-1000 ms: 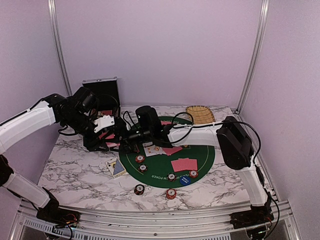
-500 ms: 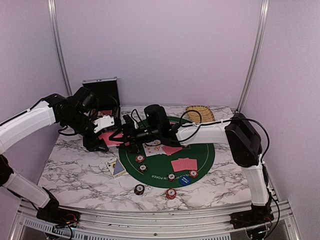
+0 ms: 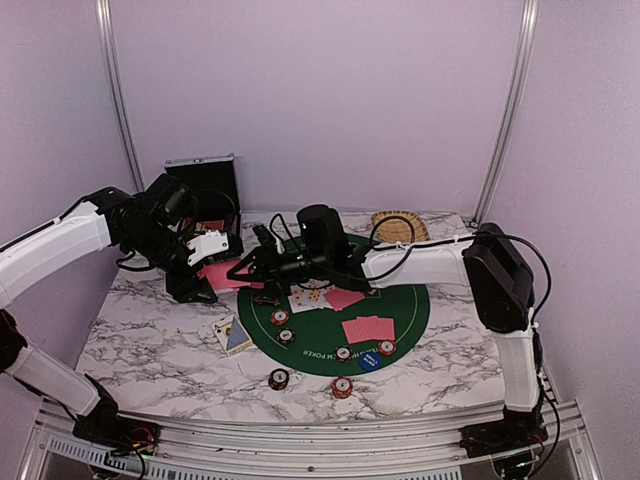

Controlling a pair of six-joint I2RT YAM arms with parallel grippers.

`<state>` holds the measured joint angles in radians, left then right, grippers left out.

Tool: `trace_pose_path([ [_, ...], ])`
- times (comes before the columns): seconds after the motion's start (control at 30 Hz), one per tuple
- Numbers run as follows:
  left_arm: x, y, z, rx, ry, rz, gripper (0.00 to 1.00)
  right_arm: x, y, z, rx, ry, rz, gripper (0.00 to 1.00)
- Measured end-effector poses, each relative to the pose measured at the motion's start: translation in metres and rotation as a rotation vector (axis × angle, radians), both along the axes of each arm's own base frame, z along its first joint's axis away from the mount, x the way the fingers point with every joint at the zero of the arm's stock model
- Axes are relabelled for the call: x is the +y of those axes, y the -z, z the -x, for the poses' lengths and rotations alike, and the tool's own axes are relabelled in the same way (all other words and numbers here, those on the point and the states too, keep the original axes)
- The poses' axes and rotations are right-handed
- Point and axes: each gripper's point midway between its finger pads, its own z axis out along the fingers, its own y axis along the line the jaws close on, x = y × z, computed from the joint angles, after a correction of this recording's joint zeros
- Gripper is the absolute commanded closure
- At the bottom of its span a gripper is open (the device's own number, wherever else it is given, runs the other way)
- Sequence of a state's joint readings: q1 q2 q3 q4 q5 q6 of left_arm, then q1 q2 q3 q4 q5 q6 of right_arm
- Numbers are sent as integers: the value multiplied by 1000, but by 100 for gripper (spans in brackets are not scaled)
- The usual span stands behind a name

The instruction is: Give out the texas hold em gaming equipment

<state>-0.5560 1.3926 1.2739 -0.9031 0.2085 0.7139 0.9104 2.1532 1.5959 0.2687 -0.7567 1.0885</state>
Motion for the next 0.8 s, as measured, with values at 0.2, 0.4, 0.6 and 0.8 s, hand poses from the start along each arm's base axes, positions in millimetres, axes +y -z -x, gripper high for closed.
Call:
trace_pose_path([
  [0.2,0,0,0,0,0,0,100,-4,-2,-1,3,6,0,59],
  [0.4,0,0,0,0,0,0,100,-11,-9,-1,5,15,-3,70],
  [0.6,0,0,0,0,0,0,100,-13,-17,0,14,17,-19,81],
  [0.8,0,0,0,0,0,0,100,-13,-17,3,44,8,-29,91],
])
